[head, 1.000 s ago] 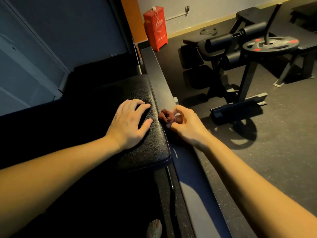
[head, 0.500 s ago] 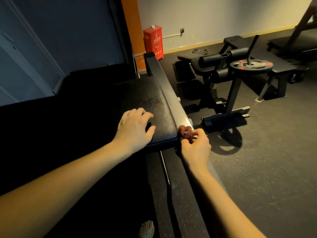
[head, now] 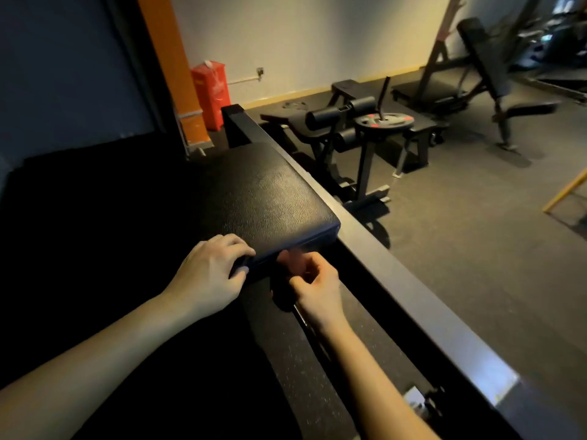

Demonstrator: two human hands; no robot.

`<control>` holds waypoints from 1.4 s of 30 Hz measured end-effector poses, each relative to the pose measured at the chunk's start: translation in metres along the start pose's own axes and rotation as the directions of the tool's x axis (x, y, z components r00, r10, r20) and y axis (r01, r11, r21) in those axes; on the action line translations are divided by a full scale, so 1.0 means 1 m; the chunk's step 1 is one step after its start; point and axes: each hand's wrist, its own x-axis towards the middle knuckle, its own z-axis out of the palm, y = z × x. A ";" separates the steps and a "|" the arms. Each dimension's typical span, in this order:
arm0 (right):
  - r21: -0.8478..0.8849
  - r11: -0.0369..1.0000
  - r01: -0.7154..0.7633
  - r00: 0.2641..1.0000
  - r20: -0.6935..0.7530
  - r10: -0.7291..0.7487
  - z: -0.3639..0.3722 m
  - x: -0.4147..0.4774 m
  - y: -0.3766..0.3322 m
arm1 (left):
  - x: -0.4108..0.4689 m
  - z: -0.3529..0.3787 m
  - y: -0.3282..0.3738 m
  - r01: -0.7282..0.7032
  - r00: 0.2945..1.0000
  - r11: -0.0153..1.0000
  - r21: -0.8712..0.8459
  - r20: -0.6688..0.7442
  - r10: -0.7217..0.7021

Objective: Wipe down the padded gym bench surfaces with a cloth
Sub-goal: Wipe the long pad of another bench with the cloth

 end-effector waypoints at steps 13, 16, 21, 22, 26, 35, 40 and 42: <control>0.182 0.970 -0.160 0.976 -0.119 0.184 -0.127 -0.159 -0.040 | -0.041 0.007 0.149 -0.268 0.881 0.727 -0.632 0.146 0.451; 0.119 0.979 -0.165 0.961 -0.203 0.187 -0.178 -0.213 -0.045 | -0.063 0.007 0.209 -0.321 0.852 0.681 -0.658 0.114 0.511; -0.012 0.982 -0.188 0.889 -0.427 0.165 -0.282 -0.319 -0.039 | -0.117 0.002 0.333 -0.240 0.804 0.588 -0.772 0.182 0.567; -0.032 0.981 -0.193 0.869 -0.470 0.156 -0.304 -0.340 -0.036 | -0.130 0.002 0.361 -0.219 0.801 0.578 -0.787 0.193 0.566; -0.086 0.976 -0.201 0.827 -0.549 0.122 -0.391 -0.428 -0.027 | -0.193 0.007 0.473 -0.141 0.817 0.576 -0.805 0.233 0.527; -0.156 0.952 -0.264 0.816 -0.563 0.133 -0.527 -0.607 -0.003 | -0.315 0.040 0.674 0.157 0.702 0.503 -0.850 0.454 0.548; -0.085 0.930 -0.356 0.711 -0.670 0.212 -0.580 -0.661 0.017 | -0.337 0.069 0.734 0.163 0.589 0.549 -0.820 0.527 0.612; 0.041 0.936 -0.350 0.665 -0.693 0.279 -0.599 -0.675 0.022 | -0.336 0.082 0.750 0.143 0.573 0.556 -0.819 0.526 0.628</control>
